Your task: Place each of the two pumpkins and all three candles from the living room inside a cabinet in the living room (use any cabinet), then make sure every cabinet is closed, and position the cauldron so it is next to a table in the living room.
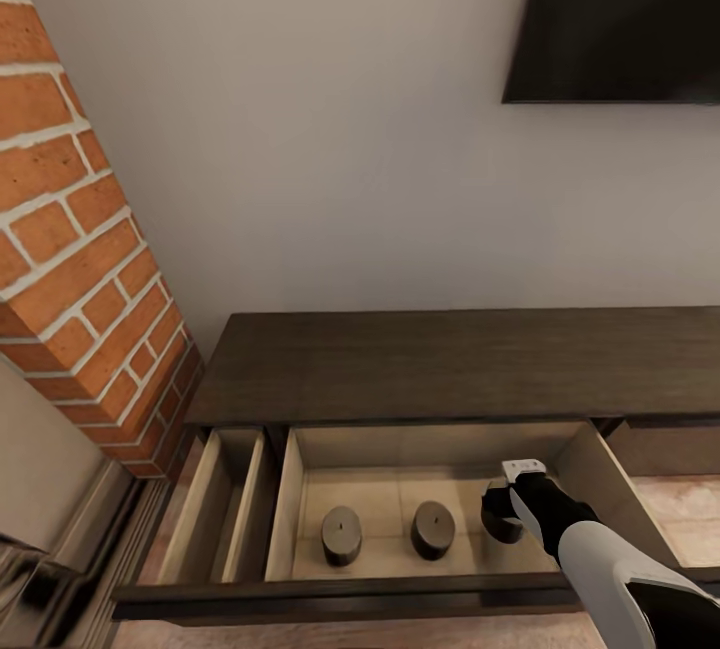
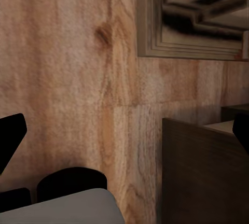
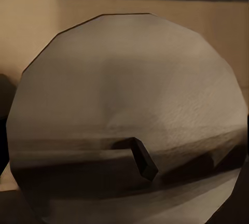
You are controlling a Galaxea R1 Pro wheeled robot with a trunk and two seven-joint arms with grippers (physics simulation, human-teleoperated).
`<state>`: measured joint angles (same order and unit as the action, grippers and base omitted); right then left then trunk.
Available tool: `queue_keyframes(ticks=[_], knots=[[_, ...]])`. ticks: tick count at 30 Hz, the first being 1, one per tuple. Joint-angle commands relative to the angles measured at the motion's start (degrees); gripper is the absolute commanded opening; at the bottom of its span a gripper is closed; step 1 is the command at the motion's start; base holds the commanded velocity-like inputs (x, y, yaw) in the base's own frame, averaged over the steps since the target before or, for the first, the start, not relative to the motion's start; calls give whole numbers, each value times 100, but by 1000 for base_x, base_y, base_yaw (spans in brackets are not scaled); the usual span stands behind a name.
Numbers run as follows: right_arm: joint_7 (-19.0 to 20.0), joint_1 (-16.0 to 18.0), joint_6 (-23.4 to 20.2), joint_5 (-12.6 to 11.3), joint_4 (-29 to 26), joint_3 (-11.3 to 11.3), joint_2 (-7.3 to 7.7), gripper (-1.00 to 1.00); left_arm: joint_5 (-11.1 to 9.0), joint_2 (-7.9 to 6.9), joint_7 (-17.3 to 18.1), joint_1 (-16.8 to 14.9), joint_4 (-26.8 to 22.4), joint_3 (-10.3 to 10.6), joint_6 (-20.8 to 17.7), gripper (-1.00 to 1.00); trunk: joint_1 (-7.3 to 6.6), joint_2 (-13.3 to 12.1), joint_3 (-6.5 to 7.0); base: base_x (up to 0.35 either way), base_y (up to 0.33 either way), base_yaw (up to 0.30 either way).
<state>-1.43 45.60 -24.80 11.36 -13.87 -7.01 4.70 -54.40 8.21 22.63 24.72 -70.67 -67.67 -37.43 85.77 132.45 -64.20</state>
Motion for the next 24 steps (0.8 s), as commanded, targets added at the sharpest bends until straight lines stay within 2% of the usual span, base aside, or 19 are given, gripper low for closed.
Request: queue_keyframes(ticks=[1,6,9,14,24], knots=[[3,1,-24,42,-10,-47,-4,-100,-29,1,-1,-2,-3,-11,-45,100,1,2,-13,95,0,0],[3,1,0,42,-10,-46,-4,-100,-33,-8,-4,-2,40,-10,-45,100,1,2,-59,33,0,0],[3,-10,164,46,-1,-50,-4,-100,-35,-11,-4,-2,55,-10,-45,100,1,2,-86,6,0,0],[3,-31,353,50,87,-49,76,-100,-36,-15,-1,-2,62,-10,-45,100,1,2,-132,1,0,0],[3,-34,422,74,121,-46,91,-100,-36,-13,5,-2,62,-10,-45,100,1,2,-224,0,0,0]])
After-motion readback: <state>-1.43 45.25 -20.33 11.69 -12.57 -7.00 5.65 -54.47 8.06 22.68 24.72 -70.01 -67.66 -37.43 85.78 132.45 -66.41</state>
